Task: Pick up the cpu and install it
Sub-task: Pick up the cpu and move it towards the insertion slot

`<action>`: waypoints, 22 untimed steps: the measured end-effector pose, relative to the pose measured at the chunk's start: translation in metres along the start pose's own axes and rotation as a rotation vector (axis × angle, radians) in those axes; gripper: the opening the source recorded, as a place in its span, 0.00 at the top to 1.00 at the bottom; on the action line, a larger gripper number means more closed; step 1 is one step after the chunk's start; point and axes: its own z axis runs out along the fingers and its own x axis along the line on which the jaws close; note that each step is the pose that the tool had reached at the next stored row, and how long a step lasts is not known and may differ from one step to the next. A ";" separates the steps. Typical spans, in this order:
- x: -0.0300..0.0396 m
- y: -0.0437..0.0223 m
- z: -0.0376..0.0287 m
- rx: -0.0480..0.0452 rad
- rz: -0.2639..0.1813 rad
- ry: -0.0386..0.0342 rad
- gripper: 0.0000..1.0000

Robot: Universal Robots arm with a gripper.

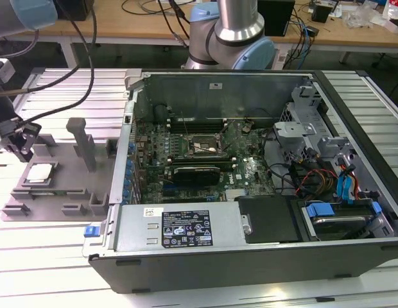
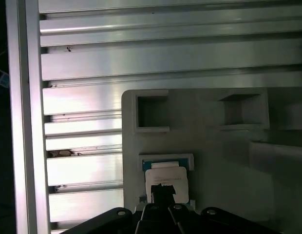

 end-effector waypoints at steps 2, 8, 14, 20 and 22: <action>-0.0001 -0.0031 0.0052 -0.0001 0.000 -0.0001 0.89; -0.0001 -0.0064 0.0145 0.0002 0.000 0.0002 0.89; -0.0060 -0.0061 0.0179 0.0000 0.000 0.0000 0.89; -0.0068 -0.0061 0.0187 0.0001 0.000 0.0000 0.89; -0.0068 -0.0061 0.0188 0.0001 0.000 0.0000 0.83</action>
